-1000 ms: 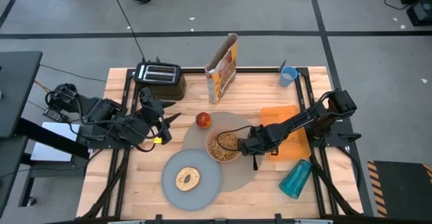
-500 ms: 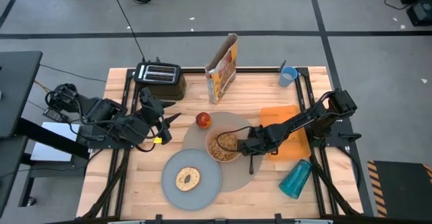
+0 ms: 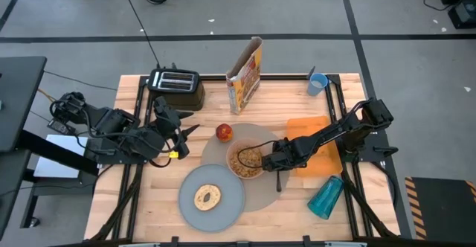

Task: Arrange a breakfast setting
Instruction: Put the black spoon to the right of the light orange bowl on the gray mat, then put the blue cup to the top right of the light orange bowl on the gray mat

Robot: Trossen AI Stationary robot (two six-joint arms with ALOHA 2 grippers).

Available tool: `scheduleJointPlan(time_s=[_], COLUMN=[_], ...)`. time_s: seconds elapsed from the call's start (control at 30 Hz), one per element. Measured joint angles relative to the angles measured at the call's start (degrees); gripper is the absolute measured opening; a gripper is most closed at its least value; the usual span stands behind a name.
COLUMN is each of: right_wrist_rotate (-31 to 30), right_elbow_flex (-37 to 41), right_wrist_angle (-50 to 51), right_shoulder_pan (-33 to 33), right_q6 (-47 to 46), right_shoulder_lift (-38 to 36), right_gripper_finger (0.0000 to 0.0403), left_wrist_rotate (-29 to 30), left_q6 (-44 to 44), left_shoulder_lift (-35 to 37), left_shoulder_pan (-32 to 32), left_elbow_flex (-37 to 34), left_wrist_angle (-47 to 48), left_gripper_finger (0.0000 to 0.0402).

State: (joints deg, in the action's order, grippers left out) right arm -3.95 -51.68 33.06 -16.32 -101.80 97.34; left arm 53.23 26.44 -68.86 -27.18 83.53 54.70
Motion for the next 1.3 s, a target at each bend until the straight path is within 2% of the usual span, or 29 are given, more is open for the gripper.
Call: scheduleJointPlan(time_s=[0.27,0.63,0.77,0.87,0.97,1.1,1.2,1.3], right_wrist_rotate=[0.38,1.43,1.59,0.73,-2.66,-12.51,-17.68,-21.18], right_elbow_flex=[-0.8,-0.92,-0.93,-2.63,-6.28,-12.75,-15.67,-15.55], right_wrist_angle=[1.69,1.69,3.03,7.65,15.88,31.12,41.06,44.48], right_shoulder_pan=[-0.01,0.92,1.14,1.48,2.49,6.25,12.89,22.22], right_q6=[-0.36,-1.18,-0.74,1.33,4.72,10.25,18.22,28.5], right_shoulder_lift=[0.07,-0.17,-3.2,-7.03,-11.49,-17.3,-21.43,-25.27], right_gripper_finger=[0.0032,0.0089,0.0107,0.0117,0.0123,0.0124,0.0122,0.0125], left_wrist_rotate=[0.0,-0.04,-0.76,-1.55,-1.75,-2.25,-2.66,-3.38], left_q6=[0.0,-0.61,-1.55,-1.57,-1.87,-5.9,-9.85,-14.1], left_shoulder_lift=[0.0,0.0,0.0,0.28,0.28,0.28,0.28,0.28], left_shoulder_pan=[0.0,0.0,0.0,-0.02,-0.01,0.0,0.14,0.93], left_elbow_flex=[0.0,0.0,0.0,0.01,0.0,0.0,0.0,0.0], left_wrist_angle=[-0.01,-0.02,-0.02,-0.08,-0.36,-4.28,-11.35,-19.17], left_gripper_finger=[0.0197,0.0197,0.0197,0.0197,0.0197,0.0197,0.0197,0.0197])
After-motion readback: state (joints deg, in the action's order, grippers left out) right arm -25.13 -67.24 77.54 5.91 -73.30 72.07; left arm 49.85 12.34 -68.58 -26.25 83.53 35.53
